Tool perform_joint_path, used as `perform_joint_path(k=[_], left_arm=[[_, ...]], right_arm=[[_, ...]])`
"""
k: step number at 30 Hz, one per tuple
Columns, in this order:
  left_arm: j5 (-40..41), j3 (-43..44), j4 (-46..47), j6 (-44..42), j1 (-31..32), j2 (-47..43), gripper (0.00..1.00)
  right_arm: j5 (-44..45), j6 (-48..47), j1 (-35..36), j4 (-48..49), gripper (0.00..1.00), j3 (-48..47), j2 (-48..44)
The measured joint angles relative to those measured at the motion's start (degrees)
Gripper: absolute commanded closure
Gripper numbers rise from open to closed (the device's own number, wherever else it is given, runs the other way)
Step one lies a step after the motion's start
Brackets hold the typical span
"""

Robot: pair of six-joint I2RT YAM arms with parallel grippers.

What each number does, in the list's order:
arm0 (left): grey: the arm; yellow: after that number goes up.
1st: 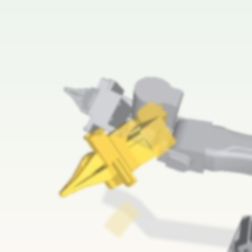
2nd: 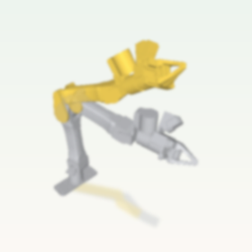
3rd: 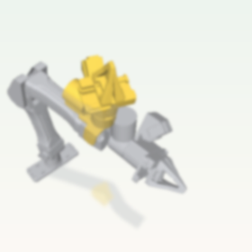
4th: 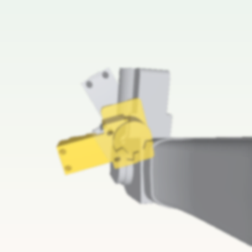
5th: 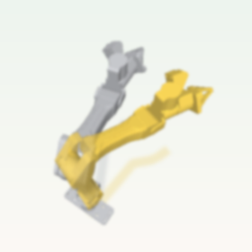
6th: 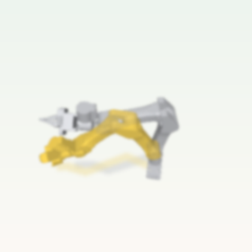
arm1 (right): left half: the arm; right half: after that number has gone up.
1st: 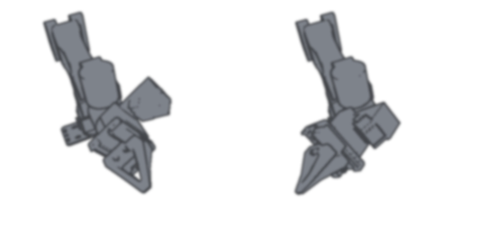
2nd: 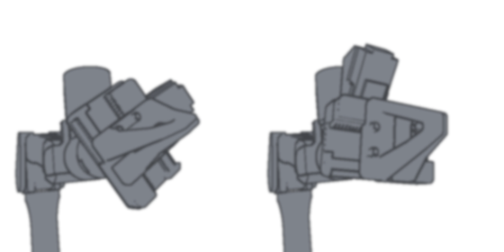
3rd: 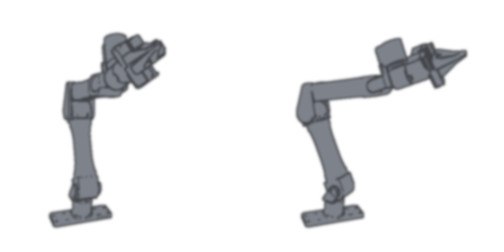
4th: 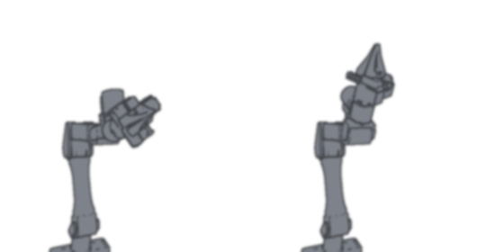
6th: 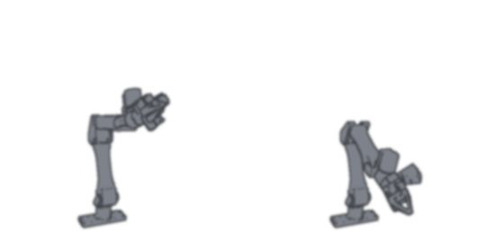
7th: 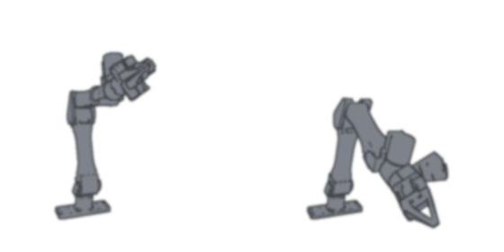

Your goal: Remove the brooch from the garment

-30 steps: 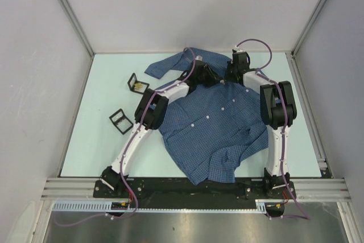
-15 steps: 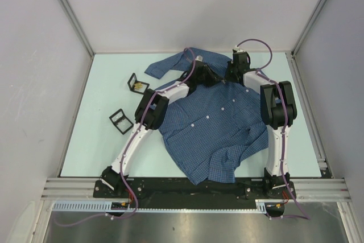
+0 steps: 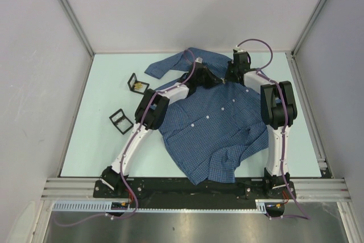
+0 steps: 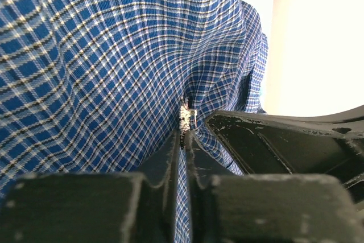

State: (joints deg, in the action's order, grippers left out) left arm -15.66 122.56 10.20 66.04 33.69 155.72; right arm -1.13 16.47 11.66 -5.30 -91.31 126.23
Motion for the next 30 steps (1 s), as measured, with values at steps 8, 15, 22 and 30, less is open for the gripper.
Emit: perform_joint_path(k=[8,15,22,30], left_arm=[[-0.02,0.0,0.48,-0.17,0.0,0.0,1.0],[0.04,0.0,0.85,-1.49,0.11,0.0,1.0],[0.44,0.0,0.55,-2.14,0.26,0.0,1.0],[0.48,0.46,-0.33,-2.67,0.26,0.0,1.0]], right_arm=[[0.24,-0.28,0.13,-0.15,1.0,0.0,0.0],[1.79,-1.14,0.52,-0.55,1.0,0.0,0.2],[2.27,-1.79,1.05,-0.79,1.0,-0.22,0.83],[2.49,-2.82,1.49,-1.36,1.0,-1.25,1.4]])
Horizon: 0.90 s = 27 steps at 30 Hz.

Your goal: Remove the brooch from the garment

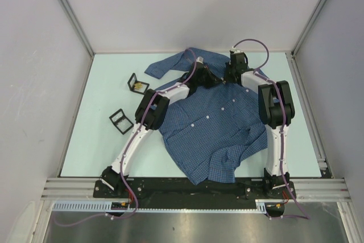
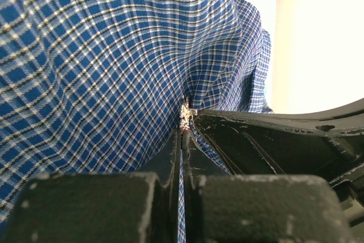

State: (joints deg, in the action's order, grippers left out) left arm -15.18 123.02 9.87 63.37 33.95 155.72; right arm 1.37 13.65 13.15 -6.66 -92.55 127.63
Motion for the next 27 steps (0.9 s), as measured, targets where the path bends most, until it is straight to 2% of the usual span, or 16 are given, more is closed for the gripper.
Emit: perform_joint_path(k=[11,27], left_arm=[[0.42,2.19,-3.52,-4.81,0.07,0.0,1.0],[1.01,6.12,-11.87,-10.03,0.13,-0.02,1.0]], right_arm=[[0.55,-2.49,0.83,-1.51,1.0,-1.75,0.63],[-2.91,-2.73,0.42,4.46,0.99,2.08,-0.26]])
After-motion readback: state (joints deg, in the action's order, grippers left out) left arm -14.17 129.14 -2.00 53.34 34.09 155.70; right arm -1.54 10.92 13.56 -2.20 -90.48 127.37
